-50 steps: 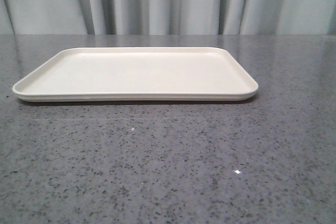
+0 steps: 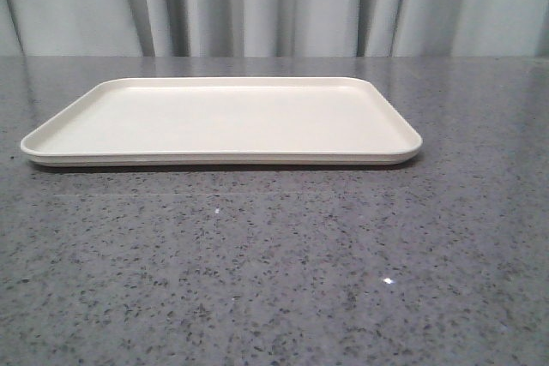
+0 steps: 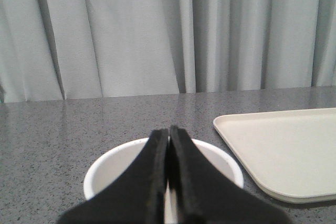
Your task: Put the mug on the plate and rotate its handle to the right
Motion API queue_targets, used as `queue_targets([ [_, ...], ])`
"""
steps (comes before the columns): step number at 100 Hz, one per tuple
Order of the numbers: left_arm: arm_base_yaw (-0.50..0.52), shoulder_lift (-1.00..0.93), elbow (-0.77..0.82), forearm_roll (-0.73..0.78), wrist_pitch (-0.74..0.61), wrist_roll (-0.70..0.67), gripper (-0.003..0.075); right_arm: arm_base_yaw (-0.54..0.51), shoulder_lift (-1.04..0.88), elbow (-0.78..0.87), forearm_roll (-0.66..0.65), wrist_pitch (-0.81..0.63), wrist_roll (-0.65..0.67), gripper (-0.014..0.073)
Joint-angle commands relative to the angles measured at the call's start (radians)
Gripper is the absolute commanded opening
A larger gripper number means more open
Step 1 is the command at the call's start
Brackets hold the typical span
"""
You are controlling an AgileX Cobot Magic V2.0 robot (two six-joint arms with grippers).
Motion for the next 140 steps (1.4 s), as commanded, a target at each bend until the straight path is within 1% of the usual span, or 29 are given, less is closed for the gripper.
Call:
queue_targets([
  [1,0.003,-0.029,0.01,-0.001,-0.075,0.001,-0.002,-0.005,-0.018,0.001,-0.013,-0.075,0.001,-0.0059],
  [121,0.003,-0.029,0.01,-0.001,-0.075,0.001,-0.002,-0.005,-0.018,0.001,-0.016,-0.092,0.001,-0.0059],
  [140,0.003,-0.029,0.01,-0.001,-0.086,0.001,-0.002,-0.005,-0.018,0.001,-0.016,-0.117,0.001,-0.0059],
])
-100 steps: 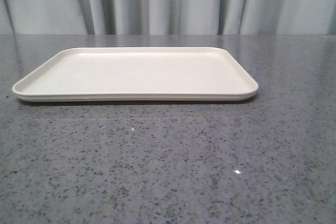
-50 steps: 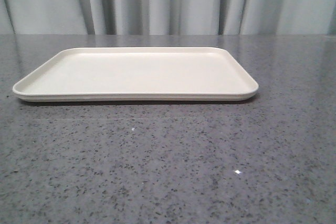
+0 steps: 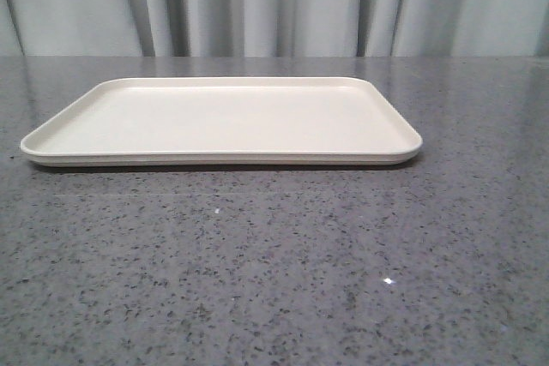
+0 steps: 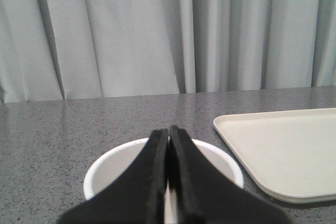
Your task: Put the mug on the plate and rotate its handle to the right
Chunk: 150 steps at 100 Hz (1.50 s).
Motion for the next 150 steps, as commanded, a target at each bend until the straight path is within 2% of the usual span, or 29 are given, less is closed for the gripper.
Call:
queue_targets([
  [1,0.003,-0.029,0.01,-0.001,-0.088,0.001,-0.002,-0.005,-0.018,0.001,-0.013,-0.1,0.001,-0.0059],
  [45,0.003,-0.029,0.01,-0.001,-0.102,0.001,-0.002,-0.005,-0.018,0.001,-0.013,-0.155,0.001,-0.0059],
  [68,0.003,-0.029,0.003,-0.01,-0.26,-0.001,-0.002,-0.005,-0.018,-0.007,-0.01,-0.316,0.01,-0.0059],
  [83,0.003,-0.029,-0.046,-0.058,-0.267,-0.02,-0.002,-0.005,-0.014,-0.068,0.02,-0.322,0.021,-0.0059],
  [112,0.003,-0.025,-0.255,-0.142,-0.112,-0.02,-0.002,-0.005,0.061,-0.279,0.021,-0.275,0.021,-0.0059],
  [133,0.003,0.023,-0.42,-0.149,-0.072,-0.02,-0.002,-0.004,0.169,-0.47,0.021,-0.215,0.021,-0.0053],
  [150,0.003,0.094,-0.562,-0.149,0.026,-0.02,-0.002,-0.004,0.252,-0.614,0.022,-0.132,0.021,0.004],
])
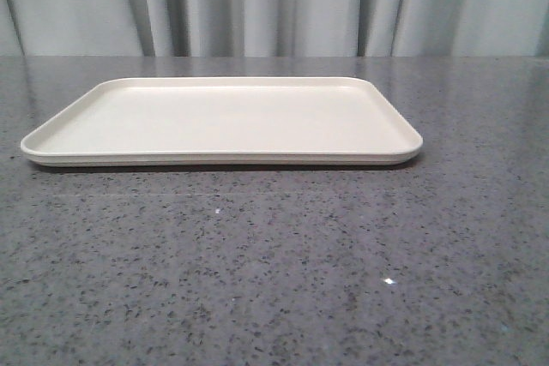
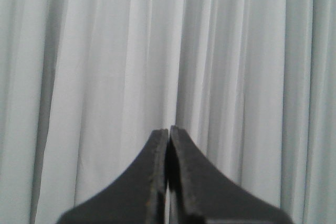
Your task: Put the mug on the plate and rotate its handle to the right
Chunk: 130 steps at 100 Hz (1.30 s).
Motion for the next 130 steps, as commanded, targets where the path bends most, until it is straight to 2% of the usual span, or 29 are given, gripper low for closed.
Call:
queue_targets([
  [1,0.003,0.068,-0.101,-0.01,0.01,-0.01,-0.002,-0.004,0.055,-0.098,0.007,-0.024,0.002,0.0053],
  [26,0.003,0.231,-0.302,-0.01,0.193,-0.01,-0.0018,-0.004,0.153,-0.237,0.007,0.072,0.002,0.0294],
  [39,0.003,0.339,-0.42,-0.009,0.331,0.003,0.0006,-0.004,0.193,-0.274,0.007,0.118,0.002,0.0361],
  [51,0.003,0.43,-0.506,-0.009,0.396,0.003,0.0111,-0.004,0.204,-0.283,0.007,0.109,0.002,0.0378],
  [68,0.003,0.52,-0.59,-0.009,0.458,0.003,0.0346,-0.004,0.204,-0.283,0.006,0.099,0.001,0.0377],
  [78,0.003,0.56,-0.639,-0.009,0.519,0.003,0.0428,-0.004,0.204,-0.283,0.005,0.058,0.001,0.0377],
  [86,0.003,0.583,-0.674,-0.01,0.571,0.003,0.0431,-0.004,0.204,-0.283,0.005,0.018,0.001,0.0377],
  [111,0.003,0.611,-0.756,-0.028,0.629,0.003,0.0432,-0.004,0.204,-0.281,0.005,0.04,0.001,0.038],
  [130,0.003,0.611,-0.798,-0.018,0.681,0.003,0.0432,-0.004,0.204,-0.281,0.005,0.049,0.001,0.0496],
])
